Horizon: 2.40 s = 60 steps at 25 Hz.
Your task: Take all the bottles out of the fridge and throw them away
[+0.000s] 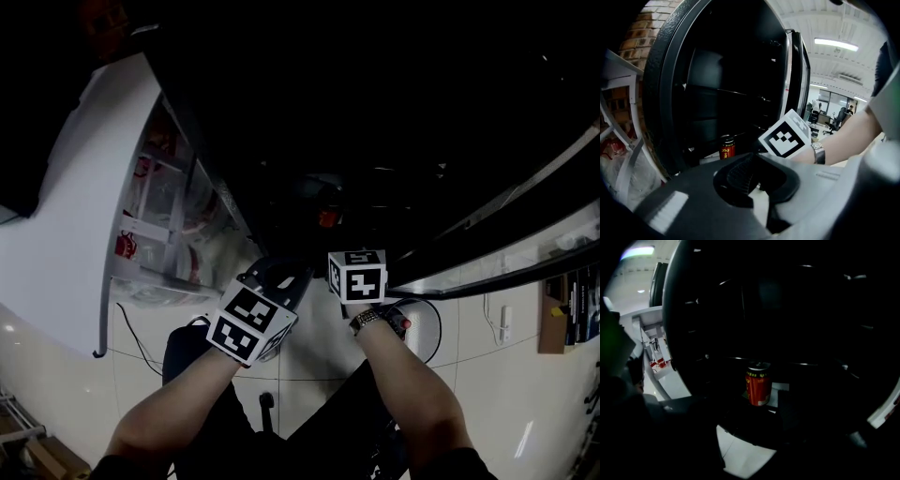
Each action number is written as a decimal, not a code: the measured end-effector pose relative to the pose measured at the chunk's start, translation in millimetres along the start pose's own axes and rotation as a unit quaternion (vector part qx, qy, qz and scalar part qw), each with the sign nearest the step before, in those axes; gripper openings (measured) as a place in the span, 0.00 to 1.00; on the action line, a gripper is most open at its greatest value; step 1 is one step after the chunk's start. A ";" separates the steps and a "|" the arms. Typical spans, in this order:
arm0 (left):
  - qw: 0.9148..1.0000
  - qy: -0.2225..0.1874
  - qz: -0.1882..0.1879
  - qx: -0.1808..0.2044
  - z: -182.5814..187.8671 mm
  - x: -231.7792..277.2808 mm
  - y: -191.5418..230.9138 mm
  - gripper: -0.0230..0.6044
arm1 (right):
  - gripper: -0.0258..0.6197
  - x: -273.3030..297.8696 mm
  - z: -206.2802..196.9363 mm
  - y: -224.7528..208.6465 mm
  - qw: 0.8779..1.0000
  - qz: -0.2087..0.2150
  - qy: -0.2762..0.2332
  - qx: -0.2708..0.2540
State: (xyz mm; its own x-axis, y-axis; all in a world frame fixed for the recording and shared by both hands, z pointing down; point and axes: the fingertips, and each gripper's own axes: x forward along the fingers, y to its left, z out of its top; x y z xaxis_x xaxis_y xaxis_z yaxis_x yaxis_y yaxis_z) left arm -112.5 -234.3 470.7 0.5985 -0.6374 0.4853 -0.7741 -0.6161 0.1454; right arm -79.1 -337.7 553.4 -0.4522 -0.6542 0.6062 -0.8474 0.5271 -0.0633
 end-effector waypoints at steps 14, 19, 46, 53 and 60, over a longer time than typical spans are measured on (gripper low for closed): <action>1.000 0.006 0.005 -0.002 12.8 8.0 25.6 0.04 | 0.60 66.1 18.9 -15.8 1.000 -0.017 0.016 -0.010; 1.000 0.010 0.004 -0.004 10.1 9.2 26.6 0.04 | 0.59 74.8 14.5 -16.0 0.999 -0.019 0.029 -0.001; 0.999 0.012 -0.026 0.020 -4.5 14.4 -79.2 0.04 | 0.53 -68.6 -66.7 -26.0 1.000 -0.022 0.009 0.015; 0.997 0.019 -0.068 0.033 -18.9 30.0 -144.2 0.04 | 0.53 -127.1 -129.1 -66.2 0.997 -0.064 0.030 0.039; 0.995 0.014 -0.091 0.039 -14.8 50.8 -198.8 0.04 | 0.53 -181.2 -184.7 -118.0 0.992 -0.098 0.054 0.061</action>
State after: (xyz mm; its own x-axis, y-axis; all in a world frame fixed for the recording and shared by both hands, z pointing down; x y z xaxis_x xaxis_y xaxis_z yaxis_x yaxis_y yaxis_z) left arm 68.7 -137.3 479.2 0.7210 -0.4994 0.4804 -0.6338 -0.7555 0.1659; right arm 154.2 -181.1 597.4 -0.2477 -0.6722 0.6977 -0.9468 0.3208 -0.0271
